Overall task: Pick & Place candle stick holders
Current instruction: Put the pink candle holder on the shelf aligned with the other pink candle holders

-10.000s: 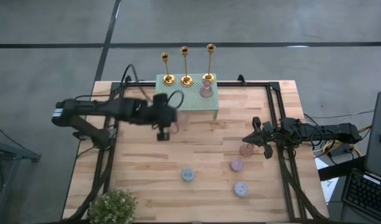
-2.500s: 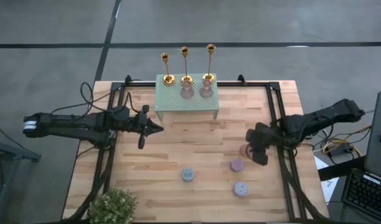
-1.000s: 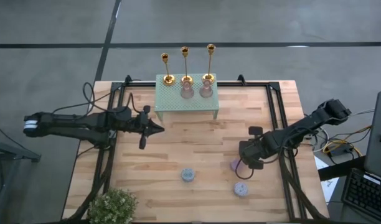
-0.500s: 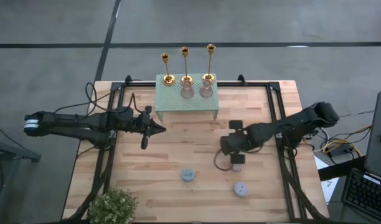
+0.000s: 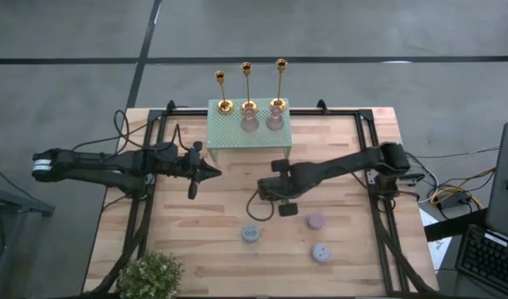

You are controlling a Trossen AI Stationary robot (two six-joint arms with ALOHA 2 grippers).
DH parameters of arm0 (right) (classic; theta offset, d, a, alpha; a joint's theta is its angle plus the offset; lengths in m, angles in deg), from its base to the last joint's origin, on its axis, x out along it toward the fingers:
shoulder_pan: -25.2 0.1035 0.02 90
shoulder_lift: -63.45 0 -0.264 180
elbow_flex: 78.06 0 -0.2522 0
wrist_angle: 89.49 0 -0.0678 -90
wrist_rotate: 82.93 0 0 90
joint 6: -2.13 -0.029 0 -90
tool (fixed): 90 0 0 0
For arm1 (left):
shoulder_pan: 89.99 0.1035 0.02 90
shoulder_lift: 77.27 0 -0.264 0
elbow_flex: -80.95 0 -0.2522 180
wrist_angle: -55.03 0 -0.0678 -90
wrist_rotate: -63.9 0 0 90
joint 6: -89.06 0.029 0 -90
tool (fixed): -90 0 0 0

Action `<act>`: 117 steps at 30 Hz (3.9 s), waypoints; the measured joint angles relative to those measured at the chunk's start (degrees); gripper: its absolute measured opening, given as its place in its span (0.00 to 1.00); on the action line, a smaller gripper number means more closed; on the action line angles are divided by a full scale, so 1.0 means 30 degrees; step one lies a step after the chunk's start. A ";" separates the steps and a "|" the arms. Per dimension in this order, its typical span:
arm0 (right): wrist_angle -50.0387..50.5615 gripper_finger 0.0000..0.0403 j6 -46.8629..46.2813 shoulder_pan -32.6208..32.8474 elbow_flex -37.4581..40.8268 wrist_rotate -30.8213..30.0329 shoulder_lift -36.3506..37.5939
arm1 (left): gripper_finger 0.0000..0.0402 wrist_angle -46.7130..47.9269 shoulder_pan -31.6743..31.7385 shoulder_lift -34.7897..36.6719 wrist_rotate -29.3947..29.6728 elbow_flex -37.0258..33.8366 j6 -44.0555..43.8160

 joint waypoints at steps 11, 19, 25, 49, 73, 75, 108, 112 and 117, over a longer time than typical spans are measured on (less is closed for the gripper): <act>-0.0069 0.08 0.2177 -0.0348 -0.3008 0.0331 -0.2831 | 0.05 0.0072 -0.0003 0.0000 0.0000 -0.0036 0.0000; -0.0075 0.10 0.2660 -0.0394 -0.5017 0.0559 -0.3994 | 0.05 0.0160 0.0004 0.0000 0.0000 -0.0064 -0.0032; -0.0062 0.23 0.2330 -0.0382 -0.5237 0.0538 -0.3614 | 0.05 0.0109 0.0000 0.0000 0.0254 -0.0628 -0.0112; -0.8127 0.04 -0.1680 0.1089 0.6803 0.1572 1.0091 | 0.07 -0.3273 -0.0047 -0.0084 0.0297 -0.2936 -0.1561; -1.4736 0.02 -0.3625 0.1288 2.1860 0.1355 3.0985 | 0.46 -1.0093 -0.0664 -0.8338 -0.0138 -0.1722 -0.1480; -1.4618 0.02 -0.3568 0.1294 2.2541 0.1405 3.2077 | 0.47 -1.0095 -0.0772 -0.9025 -0.0146 -0.1504 -0.1396; -1.4530 0.02 -0.3946 0.1294 2.5173 0.1397 3.5540 | 0.75 -1.0732 -0.1796 -1.7763 0.2138 0.3680 -0.0559; -1.4515 0.02 -0.3940 0.1294 2.5173 0.1390 3.5533 | 0.74 -1.0724 -0.1810 -1.8390 0.2142 0.4371 -0.0502; -1.4501 0.02 -0.3940 0.1294 2.5180 0.1382 3.5522 | 0.67 -1.0713 -0.1810 -1.8542 0.2142 0.4564 -0.0386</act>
